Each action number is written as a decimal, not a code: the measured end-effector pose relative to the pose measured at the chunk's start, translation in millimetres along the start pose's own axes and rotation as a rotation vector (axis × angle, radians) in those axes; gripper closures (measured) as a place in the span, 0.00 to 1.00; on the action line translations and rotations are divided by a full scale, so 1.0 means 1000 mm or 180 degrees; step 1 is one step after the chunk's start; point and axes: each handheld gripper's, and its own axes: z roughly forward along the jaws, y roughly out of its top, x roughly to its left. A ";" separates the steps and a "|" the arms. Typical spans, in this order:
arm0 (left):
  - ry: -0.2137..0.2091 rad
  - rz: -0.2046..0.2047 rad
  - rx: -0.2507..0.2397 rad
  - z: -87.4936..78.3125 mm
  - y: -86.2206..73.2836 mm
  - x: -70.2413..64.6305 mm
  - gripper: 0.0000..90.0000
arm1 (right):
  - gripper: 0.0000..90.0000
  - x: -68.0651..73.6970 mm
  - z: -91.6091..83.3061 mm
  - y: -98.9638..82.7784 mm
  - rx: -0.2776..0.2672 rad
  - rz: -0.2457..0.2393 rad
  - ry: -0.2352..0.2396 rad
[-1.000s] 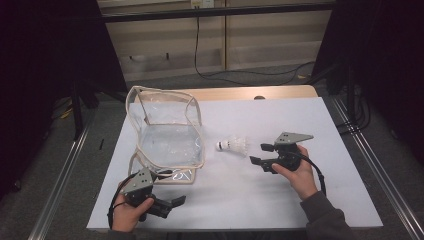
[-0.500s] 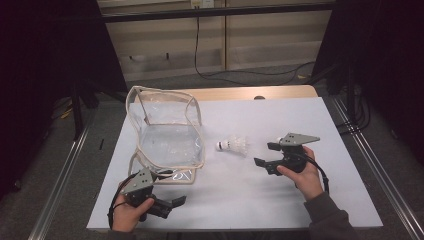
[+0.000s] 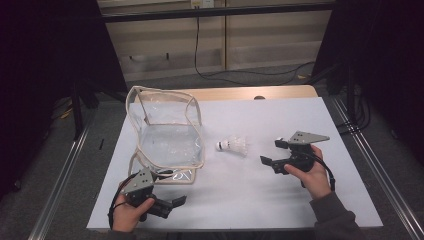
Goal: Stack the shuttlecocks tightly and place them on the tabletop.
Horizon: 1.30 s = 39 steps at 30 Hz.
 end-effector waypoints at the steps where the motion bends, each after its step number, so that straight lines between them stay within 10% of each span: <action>1: -0.0004 -0.0002 -0.0002 0.000 0.000 0.000 0.02 | 0.15 -0.001 -0.001 0.000 -0.0013 0.0002 0.0002; 39: 0.0009 0.0018 0.0017 0.000 0.000 0.000 0.02 | 0.06 -0.026 -0.032 -0.007 -0.0035 0.0192 -0.0281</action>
